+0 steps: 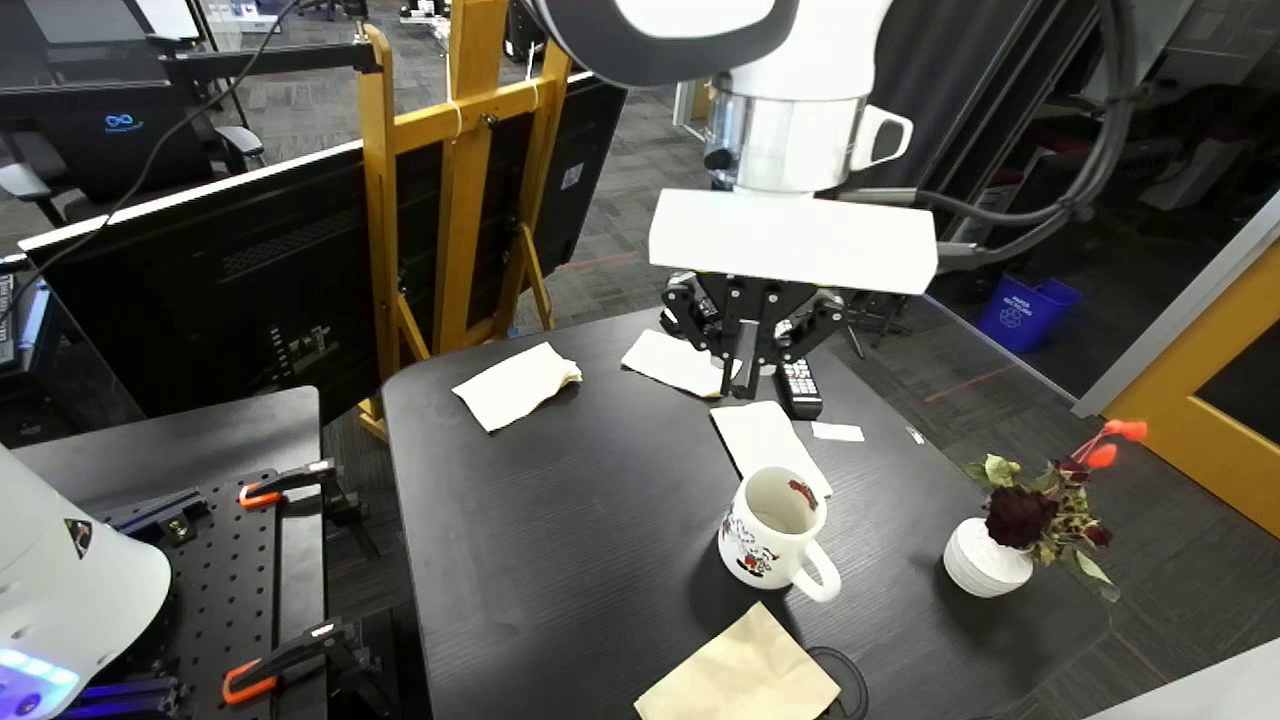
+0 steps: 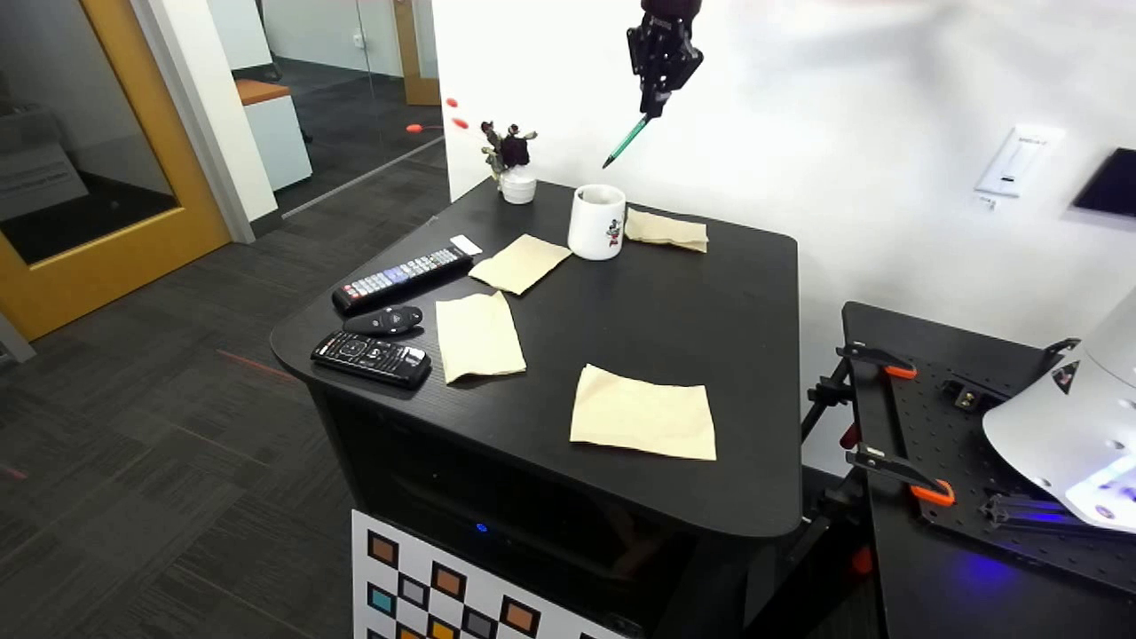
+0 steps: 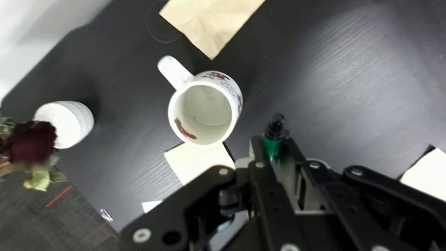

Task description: Put the pen in the mug on the table

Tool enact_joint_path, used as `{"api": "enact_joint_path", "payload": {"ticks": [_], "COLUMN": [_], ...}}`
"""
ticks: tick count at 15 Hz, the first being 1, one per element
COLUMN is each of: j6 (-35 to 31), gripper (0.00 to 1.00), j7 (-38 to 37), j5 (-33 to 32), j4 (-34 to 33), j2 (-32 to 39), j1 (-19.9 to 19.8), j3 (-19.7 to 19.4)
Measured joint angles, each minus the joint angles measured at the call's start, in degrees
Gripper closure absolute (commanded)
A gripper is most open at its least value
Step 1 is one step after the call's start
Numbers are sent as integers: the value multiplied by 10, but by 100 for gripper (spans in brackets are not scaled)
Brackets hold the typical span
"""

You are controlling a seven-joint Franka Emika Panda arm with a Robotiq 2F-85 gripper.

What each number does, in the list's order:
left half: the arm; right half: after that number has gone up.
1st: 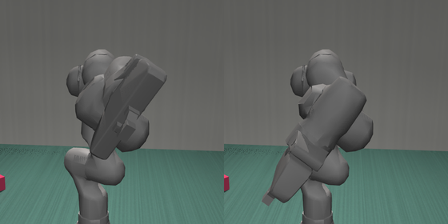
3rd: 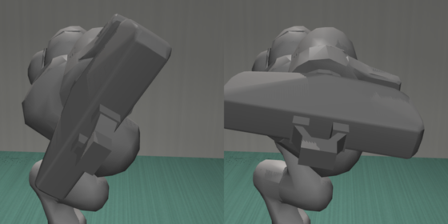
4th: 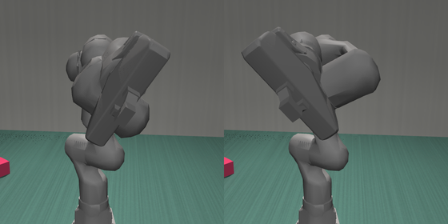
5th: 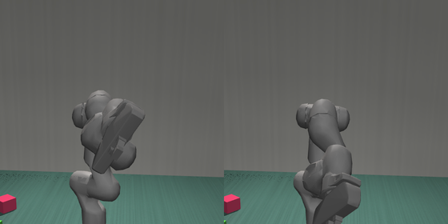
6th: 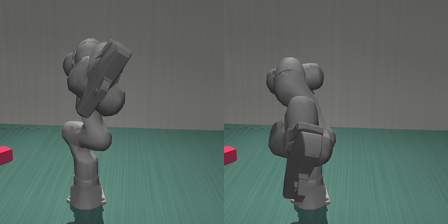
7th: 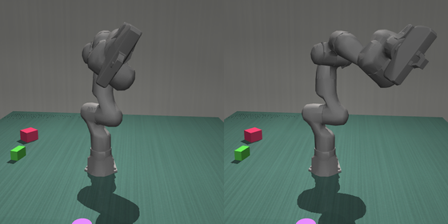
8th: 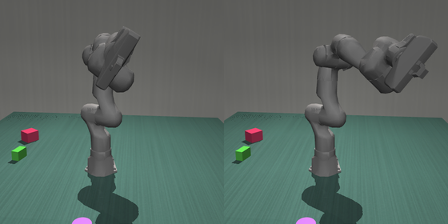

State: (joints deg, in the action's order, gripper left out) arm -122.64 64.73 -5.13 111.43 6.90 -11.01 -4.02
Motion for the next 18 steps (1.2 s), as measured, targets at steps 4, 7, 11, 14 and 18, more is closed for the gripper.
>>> {"api": "enact_joint_path", "payload": {"ticks": [4,7,11,14,18], "j6": [-29,-74,-158,-219,-261], "gripper": [96,96,96,96,58], "j7": [48,79,137,190,255], "j5": [87,144,228,296,371], "j4": [68,127,202,249,285], "j2": [-14,-21,-24,-24,-24], "j1": [8,13,16,20,24], "j3": [5,5,5,8,19]}}
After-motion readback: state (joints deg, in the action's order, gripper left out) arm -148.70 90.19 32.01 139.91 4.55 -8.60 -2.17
